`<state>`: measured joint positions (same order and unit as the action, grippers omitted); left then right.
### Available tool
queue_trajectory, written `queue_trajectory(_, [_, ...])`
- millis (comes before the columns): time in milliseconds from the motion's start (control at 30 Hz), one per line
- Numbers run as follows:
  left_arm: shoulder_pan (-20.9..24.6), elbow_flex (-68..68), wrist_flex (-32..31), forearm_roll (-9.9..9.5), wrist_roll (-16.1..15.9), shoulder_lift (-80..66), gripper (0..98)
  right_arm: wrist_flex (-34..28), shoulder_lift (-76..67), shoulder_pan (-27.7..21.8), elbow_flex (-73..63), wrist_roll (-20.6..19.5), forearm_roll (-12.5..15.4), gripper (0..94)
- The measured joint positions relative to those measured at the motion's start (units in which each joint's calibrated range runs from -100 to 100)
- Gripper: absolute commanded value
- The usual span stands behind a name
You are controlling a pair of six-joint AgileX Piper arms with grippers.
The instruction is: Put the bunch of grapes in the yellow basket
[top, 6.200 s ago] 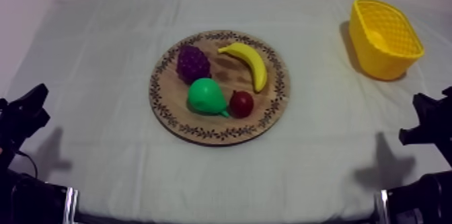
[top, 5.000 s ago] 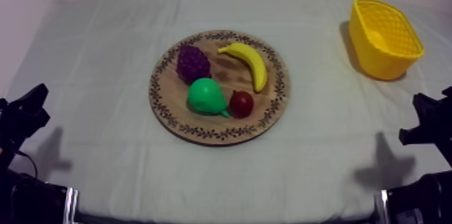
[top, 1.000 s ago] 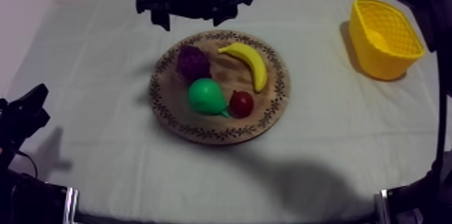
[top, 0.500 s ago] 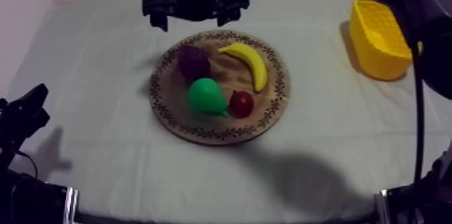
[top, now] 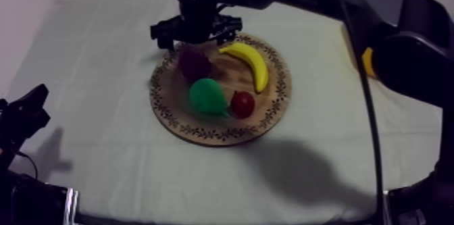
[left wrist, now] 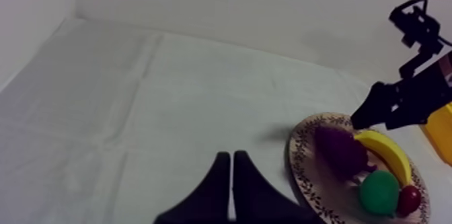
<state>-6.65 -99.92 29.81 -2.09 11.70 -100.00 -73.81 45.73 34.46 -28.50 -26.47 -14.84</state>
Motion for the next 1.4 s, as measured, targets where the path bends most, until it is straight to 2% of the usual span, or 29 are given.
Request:
queue_trajectory(567, [0.0,0.0,0.0,0.00,0.0,0.0,0.1,6.0,10.3,-1.1,-4.2,2.4,1.1,64.5])
queue_trajectory(633, [0.0,0.0,0.0,0.00,0.0,0.0,0.1,6.9,10.8,-1.1,-4.0,2.6,1.1,59.6])
queue_trajectory(800, [0.0,0.0,0.0,0.00,0.0,0.0,0.1,8.5,11.1,-1.1,-3.5,2.6,1.1,37.3])
queue_trajectory(900, [0.0,0.0,0.0,0.00,0.0,0.0,0.1,8.5,11.1,-1.3,-3.4,2.1,0.9,30.3])
queue_trajectory(1233, [0.0,0.0,0.0,0.00,0.0,0.0,0.1,8.6,6.6,-2.3,0.3,1.1,-0.8,27.6])
queue_trajectory(1400, [0.0,0.0,0.0,0.00,0.0,0.0,0.1,8.7,0.9,-3.1,4.3,0.9,-2.6,27.1])
